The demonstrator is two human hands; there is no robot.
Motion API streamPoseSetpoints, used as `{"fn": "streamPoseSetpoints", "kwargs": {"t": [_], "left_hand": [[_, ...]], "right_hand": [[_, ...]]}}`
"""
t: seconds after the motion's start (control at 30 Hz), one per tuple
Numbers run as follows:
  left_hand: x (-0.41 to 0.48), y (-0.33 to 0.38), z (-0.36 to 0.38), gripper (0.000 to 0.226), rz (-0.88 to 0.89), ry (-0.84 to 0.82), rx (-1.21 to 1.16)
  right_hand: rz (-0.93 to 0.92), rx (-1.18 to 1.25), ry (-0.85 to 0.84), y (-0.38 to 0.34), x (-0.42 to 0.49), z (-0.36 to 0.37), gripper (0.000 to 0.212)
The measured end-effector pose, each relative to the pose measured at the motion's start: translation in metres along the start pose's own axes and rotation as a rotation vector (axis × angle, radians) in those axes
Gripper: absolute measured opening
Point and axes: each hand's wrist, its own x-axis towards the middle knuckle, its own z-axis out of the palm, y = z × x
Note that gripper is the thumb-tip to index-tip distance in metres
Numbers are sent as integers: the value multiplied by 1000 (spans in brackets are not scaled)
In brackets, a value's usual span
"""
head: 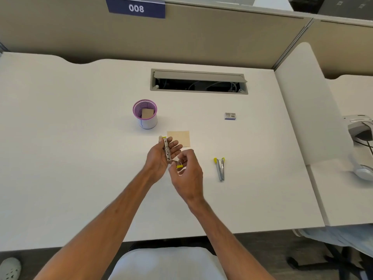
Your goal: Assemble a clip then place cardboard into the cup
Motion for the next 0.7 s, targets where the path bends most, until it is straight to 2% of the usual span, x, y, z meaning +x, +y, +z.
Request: {"fn": "streamPoseSetpoints", "kwargs": {"t": [0.13, 0.3, 0.57, 0.7], "left_hand": [[1, -4, 0, 44, 10, -16, -42], [-1, -1, 1, 44, -24, -15, -2], [0, -3, 11, 50, -53, 29, 30], [2, -3, 10, 49, -50, 16, 17]], "right_hand": [[-15, -106, -101, 14, -14, 0, 31], [34, -109, -173, 29, -26, 3, 36], [9, -159, -267, 36, -19, 1, 35], [-31, -258, -220, 30, -7, -6, 27]]}}
